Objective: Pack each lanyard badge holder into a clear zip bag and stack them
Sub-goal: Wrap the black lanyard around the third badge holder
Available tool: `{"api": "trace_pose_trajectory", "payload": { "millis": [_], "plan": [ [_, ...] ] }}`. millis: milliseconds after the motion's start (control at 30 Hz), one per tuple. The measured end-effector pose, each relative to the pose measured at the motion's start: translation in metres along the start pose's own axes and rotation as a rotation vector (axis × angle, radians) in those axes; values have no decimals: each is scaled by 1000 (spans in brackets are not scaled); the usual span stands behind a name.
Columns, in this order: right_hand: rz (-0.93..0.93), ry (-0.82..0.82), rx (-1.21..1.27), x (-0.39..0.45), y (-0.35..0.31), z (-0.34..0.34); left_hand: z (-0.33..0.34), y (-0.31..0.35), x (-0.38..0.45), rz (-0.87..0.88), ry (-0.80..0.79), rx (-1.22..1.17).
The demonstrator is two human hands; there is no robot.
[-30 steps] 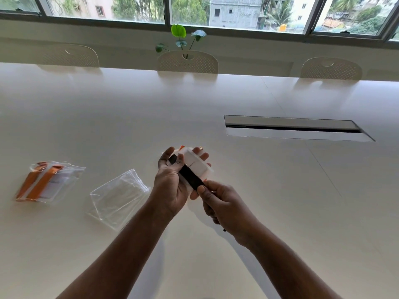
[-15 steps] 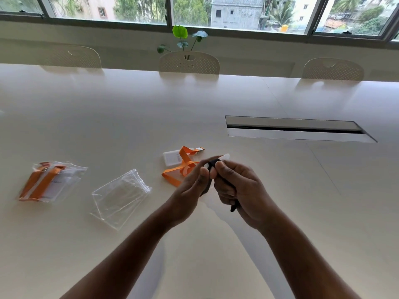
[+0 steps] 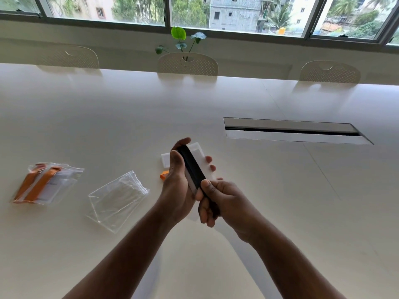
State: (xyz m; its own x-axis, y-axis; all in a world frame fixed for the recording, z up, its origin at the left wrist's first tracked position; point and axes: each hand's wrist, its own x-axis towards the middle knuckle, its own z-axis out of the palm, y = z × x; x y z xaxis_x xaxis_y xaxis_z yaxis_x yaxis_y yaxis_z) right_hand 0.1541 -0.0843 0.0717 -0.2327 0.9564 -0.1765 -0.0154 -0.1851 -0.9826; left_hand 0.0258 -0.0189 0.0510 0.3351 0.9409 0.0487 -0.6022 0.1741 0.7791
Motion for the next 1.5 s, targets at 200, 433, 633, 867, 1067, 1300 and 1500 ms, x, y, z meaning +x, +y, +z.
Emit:
{"api": "trace_pose_trajectory", "payload": {
  "millis": [200, 433, 633, 867, 1067, 1300, 1500],
  "plan": [
    [92, 55, -57, 4, 5, 0, 6, 2, 0, -21, 94, -27],
    [128, 151, -179, 7, 11, -3, -4, 4, 5, -114, 135, -129],
    [-205, 474, -446, 8, 18, -11, -10, 14, 11, -104, 233, -143],
    [-769, 388, -943, 11, 29, -8, -3, 15, 13, -201, 336, -159],
    [-955, 470, -992, 13, 38, -9, 5, 17, 9, -321, 409, -208],
    [-849, 658, -601, 4, 39, -27, 10, 1, -8, -262, 344, 193],
    [-226, 597, 124, -1, 43, -67, -20, -29, -19, 250, 115, 1024]
  ]
}}
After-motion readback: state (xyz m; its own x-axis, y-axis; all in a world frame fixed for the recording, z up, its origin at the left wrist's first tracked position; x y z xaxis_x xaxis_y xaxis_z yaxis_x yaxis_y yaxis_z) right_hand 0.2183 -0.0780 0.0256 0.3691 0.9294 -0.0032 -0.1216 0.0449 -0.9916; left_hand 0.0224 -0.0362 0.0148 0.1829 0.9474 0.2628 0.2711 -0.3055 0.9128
